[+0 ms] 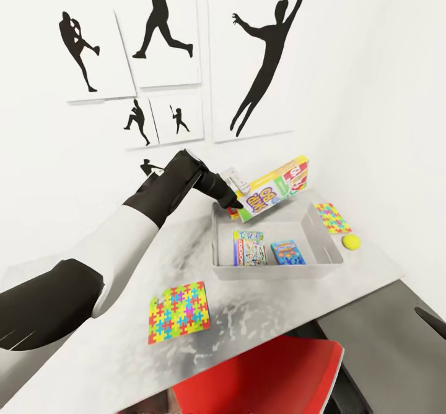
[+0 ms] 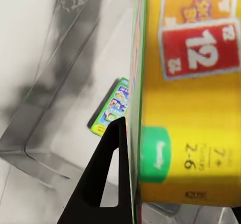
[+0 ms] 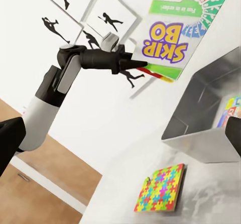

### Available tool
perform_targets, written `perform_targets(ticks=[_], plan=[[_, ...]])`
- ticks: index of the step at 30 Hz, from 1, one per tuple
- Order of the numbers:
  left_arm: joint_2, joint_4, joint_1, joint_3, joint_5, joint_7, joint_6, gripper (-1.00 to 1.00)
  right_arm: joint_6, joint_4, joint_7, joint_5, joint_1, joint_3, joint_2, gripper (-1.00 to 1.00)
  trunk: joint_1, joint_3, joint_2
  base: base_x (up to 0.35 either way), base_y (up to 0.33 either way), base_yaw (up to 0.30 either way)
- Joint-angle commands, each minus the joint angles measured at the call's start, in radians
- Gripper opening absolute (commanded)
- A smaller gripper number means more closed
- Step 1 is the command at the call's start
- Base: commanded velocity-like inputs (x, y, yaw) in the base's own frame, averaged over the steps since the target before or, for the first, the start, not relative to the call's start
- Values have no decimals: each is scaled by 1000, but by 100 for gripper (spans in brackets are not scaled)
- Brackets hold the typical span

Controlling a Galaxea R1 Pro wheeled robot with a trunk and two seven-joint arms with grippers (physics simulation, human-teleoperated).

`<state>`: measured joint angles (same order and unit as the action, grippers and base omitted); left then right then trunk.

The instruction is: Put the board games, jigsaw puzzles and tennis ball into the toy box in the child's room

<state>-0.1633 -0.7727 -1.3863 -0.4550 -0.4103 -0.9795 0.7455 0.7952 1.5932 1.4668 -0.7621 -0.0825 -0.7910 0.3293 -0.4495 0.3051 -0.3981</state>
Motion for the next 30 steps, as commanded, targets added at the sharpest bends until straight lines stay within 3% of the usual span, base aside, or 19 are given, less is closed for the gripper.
perform_targets(ticks=[1, 4, 8, 11, 16, 21, 26, 30], plan=[[0, -1, -1, 2, -7, -12, 5, -100, 10, 1, 0, -5, 0, 0, 0, 100, -1, 3, -2, 0, 0, 0], [3, -1, -1, 7, 1, -68, 2, -100, 11, 1, 0, -5, 0, 0, 0, 100, -1, 8, -2, 0, 0, 0], [29, 3, -7, 28, -2, -232, -4, -100, 11, 1, 0, -4, 0, 0, 0, 100, -1, 15, -2, 0, 0, 0], [48, 7, -11, 39, -4, -317, -7, -100, 11, 1, 0, -4, 0, 0, 0, 100, -1, 20, -2, 0, 0, 0], [57, 10, -12, 43, -5, -359, -9, -100, 11, 1, 3, -5, 0, -1, -1, 100, -1, 28, -2, 0, 0, 0], [57, 10, -13, 44, -5, -365, -9, -100, 15, 1, 62, -5, 0, -8, 1, 100, -1, 36, -2, 0, 0, 0], [54, 10, -13, 46, -5, -364, -9, -100, 110, 1, 85, -6, 15, -38, 33, 100, -1, 44, -2, 0, 0, 0], [50, 10, -13, 47, -5, -364, -7, -100, 205, 0, 62, -9, 90, -45, 119, 100, -1, 51, -2, 0, 0, 0]])
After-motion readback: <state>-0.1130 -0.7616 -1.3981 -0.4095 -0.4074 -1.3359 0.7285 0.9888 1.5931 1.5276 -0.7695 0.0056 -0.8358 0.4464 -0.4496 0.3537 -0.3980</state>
